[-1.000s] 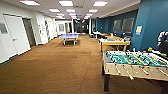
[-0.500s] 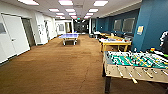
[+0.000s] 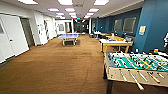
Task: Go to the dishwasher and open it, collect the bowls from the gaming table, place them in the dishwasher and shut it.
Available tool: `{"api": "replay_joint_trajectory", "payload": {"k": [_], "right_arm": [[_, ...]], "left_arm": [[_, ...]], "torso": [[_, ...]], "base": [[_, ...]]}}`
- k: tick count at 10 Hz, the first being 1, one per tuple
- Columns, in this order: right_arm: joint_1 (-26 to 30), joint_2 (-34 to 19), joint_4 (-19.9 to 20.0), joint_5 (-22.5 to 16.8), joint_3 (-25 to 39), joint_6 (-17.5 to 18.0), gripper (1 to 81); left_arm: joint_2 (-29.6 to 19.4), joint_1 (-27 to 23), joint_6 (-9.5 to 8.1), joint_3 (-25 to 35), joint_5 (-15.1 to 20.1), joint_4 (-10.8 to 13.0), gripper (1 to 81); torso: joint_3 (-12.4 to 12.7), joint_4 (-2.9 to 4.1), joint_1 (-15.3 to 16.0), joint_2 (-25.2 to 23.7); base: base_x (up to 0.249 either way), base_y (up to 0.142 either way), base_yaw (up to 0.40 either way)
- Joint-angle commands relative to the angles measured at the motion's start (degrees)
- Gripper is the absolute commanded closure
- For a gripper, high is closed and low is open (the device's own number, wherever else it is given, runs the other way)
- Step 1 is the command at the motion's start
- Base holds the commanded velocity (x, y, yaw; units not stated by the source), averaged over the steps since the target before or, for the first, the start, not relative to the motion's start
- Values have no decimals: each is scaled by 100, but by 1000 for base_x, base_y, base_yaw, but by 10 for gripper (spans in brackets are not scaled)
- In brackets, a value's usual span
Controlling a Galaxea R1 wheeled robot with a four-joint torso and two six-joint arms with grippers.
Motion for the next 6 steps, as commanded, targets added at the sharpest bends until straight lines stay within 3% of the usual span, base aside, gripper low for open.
{"api": "replay_joint_trajectory", "payload": {"k": [1,6], "right_arm": [[269,5,-97,-268,86,-13,10],[260,23,-167,-268,60,-13,10]], "left_arm": [[14,-242,-19,32,262,-5,10],[14,-242,-28,14,262,-14,10]], "torso": [[0,0,0,0],[0,0,0,0]], "base": [[192,0,0],[191,0,0]]}}
